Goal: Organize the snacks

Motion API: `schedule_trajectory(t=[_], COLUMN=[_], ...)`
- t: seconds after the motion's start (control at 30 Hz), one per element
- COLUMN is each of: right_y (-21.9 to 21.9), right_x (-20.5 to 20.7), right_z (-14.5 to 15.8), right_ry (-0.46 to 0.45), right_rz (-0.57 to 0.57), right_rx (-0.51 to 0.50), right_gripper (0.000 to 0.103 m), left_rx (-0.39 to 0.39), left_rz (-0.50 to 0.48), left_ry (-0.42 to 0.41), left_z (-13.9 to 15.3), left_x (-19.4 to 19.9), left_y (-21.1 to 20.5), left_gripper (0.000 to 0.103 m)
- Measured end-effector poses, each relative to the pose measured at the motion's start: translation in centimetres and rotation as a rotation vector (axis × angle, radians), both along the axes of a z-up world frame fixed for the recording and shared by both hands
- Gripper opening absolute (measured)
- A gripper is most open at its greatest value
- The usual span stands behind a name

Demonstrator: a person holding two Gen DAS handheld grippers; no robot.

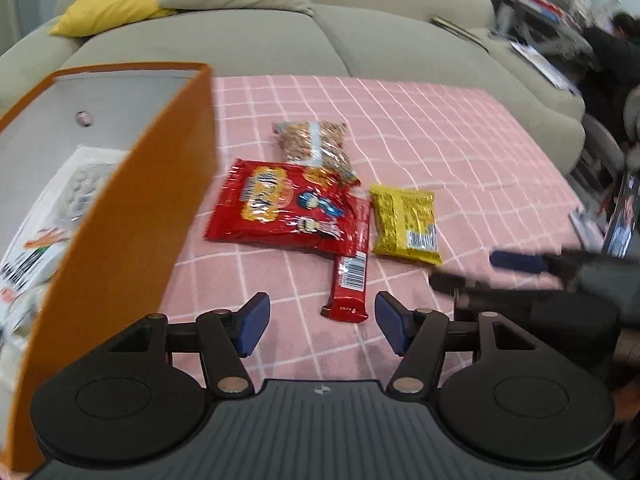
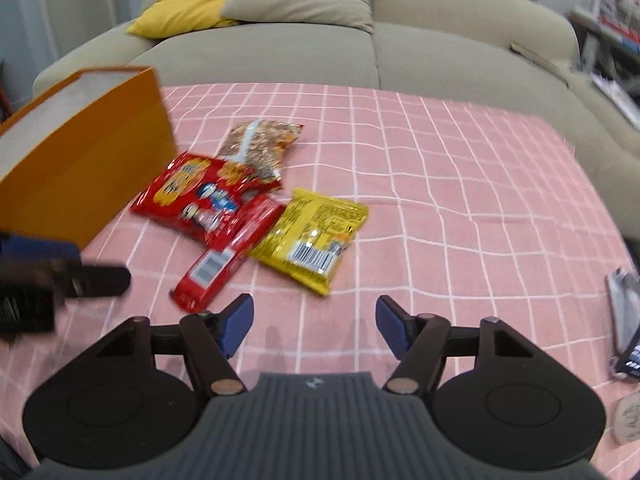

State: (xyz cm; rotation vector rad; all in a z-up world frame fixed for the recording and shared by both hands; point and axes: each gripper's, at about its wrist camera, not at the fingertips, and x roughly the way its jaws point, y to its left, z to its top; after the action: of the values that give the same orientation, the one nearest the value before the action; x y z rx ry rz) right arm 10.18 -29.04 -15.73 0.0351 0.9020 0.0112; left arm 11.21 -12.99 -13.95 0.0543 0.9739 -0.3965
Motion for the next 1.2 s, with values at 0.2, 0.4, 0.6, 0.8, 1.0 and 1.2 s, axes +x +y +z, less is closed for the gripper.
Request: schedule_trajectory(t=[0.2, 0.4, 0.6, 0.8, 1.0, 1.2], right_y=[-0.4, -0.3, 0.1, 0.3, 0.4, 0.2], right_x=[2.7, 5.2, 6.5, 6.9, 6.8, 5.2], right_z=[-0.4, -1.1, -2.3, -2.8, -2.7, -2.5], right_ry=[0.011, 0.037, 0.075, 0.091, 0.092, 0.108], right_rz=[0.007, 0.005, -0.008, 0.001, 0.025, 0.047], right_rx=[0.026, 0.073, 0.071, 0.083, 0.072, 0.074], right_gripper=[0.064, 0.064, 0.064, 0.063, 0.053, 0.052], left_rx=[0.024, 0.036, 0.039, 0.045, 0.053, 0.047], left_rz=[-0.051, -0.058, -0.055, -0.086, -0.093, -0.06], left_ry=[0.012, 0.019, 0.037, 0.043, 0.055, 0.09], left_z=[-2.0, -3.1, -3.8, -3.7, -3.6, -3.4], left_x=[1.4, 2.7, 3.5, 3.6, 3.6, 2.7], left_y=[-1.8, -3.1, -3.5, -4.0, -4.1, -2.6], left_gripper=[0.068, 0.059, 0.044, 0.031, 0.025, 0.025])
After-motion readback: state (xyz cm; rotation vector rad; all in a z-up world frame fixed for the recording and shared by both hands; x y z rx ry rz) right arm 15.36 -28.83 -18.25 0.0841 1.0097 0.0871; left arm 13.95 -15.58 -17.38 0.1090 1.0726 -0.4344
